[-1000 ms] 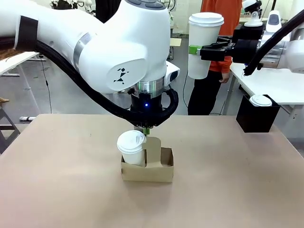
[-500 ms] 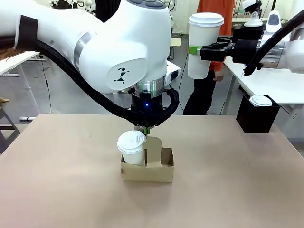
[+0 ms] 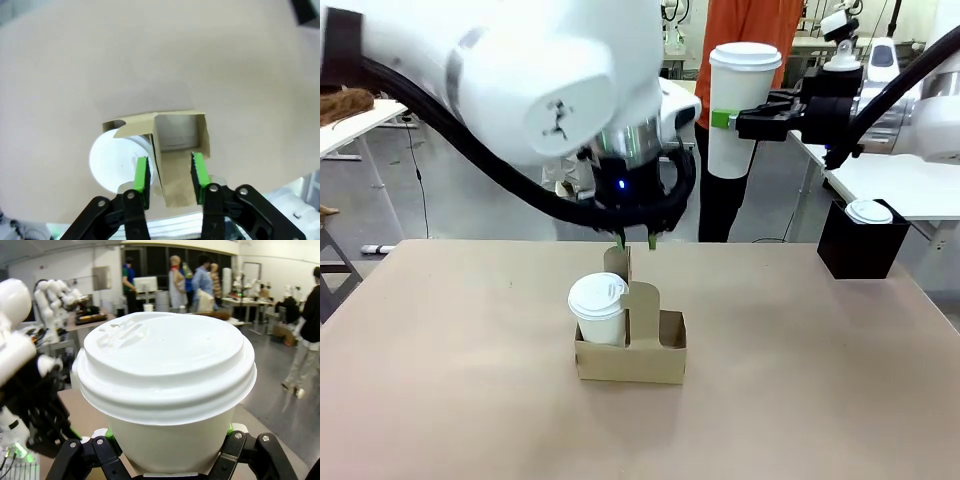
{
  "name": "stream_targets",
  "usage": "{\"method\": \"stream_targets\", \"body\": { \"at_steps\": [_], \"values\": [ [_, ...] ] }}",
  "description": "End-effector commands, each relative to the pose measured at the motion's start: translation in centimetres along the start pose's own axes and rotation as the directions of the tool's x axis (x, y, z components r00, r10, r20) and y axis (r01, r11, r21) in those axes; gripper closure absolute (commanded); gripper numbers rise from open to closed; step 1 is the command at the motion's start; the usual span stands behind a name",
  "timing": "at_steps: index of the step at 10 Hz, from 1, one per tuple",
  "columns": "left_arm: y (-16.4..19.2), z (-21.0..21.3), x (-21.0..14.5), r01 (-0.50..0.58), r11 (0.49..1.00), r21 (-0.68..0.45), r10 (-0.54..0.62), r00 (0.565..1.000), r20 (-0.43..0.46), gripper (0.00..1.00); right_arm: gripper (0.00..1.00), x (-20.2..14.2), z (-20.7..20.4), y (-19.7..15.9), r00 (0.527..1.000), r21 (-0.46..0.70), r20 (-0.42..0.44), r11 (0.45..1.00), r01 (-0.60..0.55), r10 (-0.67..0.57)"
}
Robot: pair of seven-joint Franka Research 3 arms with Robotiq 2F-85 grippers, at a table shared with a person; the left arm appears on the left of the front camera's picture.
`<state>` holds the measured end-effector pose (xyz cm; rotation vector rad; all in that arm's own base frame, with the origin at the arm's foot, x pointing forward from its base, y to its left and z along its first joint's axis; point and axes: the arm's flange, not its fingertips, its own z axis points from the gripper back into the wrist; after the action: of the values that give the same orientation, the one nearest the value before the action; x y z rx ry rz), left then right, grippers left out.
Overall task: Pour a drink into a cup and package it in a carrier.
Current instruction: Insert the held 600 ml Paper Cup into the Cup Carrier.
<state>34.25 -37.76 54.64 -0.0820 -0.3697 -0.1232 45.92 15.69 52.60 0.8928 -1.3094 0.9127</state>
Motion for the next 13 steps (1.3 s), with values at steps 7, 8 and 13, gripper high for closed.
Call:
{"method": "stream_targets", "body": {
  "at_steps": [7, 8, 13],
  "values": [
    [20.7, 5.5, 1.5, 0.578, 0.704, -0.412, -0.563, 0.808, 0.172, 0.00, 0.20, -9.2, -2.3, -1.0, 0.998, 0.388, -0.003, 0.920, 0.054, -0.058],
    [22.4, 4.5, 1.0, 0.631, 0.681, -0.371, -0.583, 0.774, 0.248, 0.00, 0.20, -10.2, -2.6, -0.4, 0.999, 0.397, 0.011, 0.917, 0.040, -0.048],
    [24.6, 2.9, 1.2, 0.697, 0.631, -0.341, -0.631, 0.716, 0.297, 0.00, 0.20, -10.6, -2.7, -0.6, 0.998, 0.383, -0.015, 0.922, 0.063, -0.062]
  ]
}}
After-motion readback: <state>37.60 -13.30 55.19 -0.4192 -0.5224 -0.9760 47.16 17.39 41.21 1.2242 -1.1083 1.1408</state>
